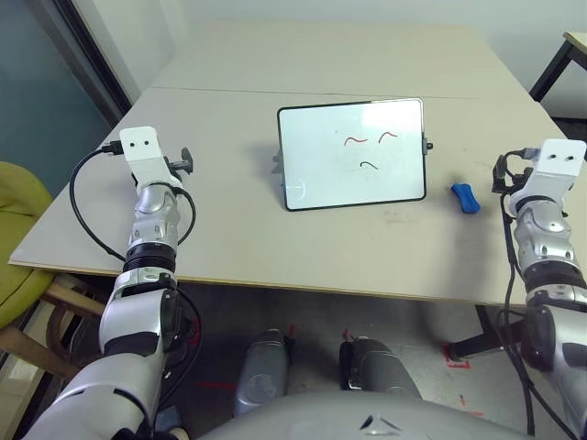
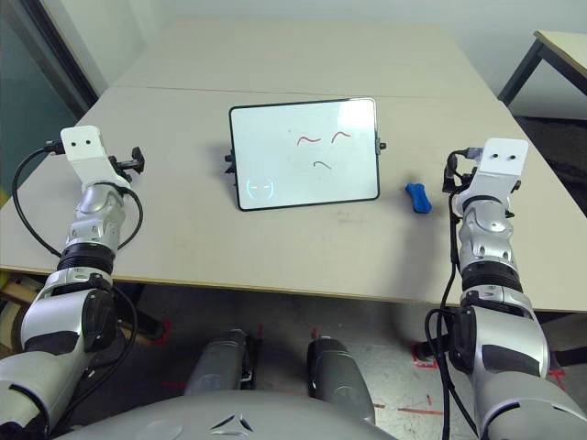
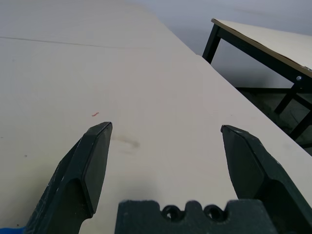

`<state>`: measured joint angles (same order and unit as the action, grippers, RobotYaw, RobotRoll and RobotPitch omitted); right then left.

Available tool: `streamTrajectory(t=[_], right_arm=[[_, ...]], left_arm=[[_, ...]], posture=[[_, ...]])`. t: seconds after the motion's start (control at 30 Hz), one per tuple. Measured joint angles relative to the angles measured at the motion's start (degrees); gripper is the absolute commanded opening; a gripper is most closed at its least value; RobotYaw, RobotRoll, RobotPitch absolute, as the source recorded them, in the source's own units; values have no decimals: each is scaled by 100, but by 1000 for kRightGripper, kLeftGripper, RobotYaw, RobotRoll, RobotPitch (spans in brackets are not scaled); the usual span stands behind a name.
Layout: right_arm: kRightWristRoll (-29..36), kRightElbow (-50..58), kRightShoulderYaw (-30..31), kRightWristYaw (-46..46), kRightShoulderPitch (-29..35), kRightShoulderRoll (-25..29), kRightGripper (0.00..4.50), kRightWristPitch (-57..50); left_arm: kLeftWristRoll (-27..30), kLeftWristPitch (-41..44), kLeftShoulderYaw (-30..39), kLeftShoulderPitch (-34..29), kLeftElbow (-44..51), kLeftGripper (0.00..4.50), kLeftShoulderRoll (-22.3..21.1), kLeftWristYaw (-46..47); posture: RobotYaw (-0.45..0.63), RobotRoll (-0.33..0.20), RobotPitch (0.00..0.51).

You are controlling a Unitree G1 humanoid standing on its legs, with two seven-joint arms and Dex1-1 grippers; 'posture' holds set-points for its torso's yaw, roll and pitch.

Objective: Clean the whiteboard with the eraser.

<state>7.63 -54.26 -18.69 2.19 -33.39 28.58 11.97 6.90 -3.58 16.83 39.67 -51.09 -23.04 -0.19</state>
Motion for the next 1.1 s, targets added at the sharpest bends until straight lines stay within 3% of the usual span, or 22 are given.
streamTrajectory(t=[0.23, 0.4, 0.7, 0.93, 1.1], right_arm=[[6, 85, -8, 0, 56, -15, 4472, 0], [62, 711, -14, 65, 282, -15, 4472, -218], [435, 2604, 2, 828, 583, 244, 4472, -2212], [698, 3859, 173, 1476, 675, 515, 4472, -4105], [887, 4287, 242, 1793, 572, 739, 4472, -5337]], left_arm=[[-1, -55, 1, 260, -331, 4500, -27, -54], [-4, -191, -61, 477, -500, 4500, -161, -475], [147, -87, -485, 898, -538, 4500, -549, -3286], [436, 938, -1002, 959, 356, 4500, -779, -5739], [574, 1836, -1396, 958, 1004, 4500, -925, -6920]], posture=[[185, 0, 54], [155, 0, 70], [126, 0, 69], [110, 0, 69], [109, 0, 66]])
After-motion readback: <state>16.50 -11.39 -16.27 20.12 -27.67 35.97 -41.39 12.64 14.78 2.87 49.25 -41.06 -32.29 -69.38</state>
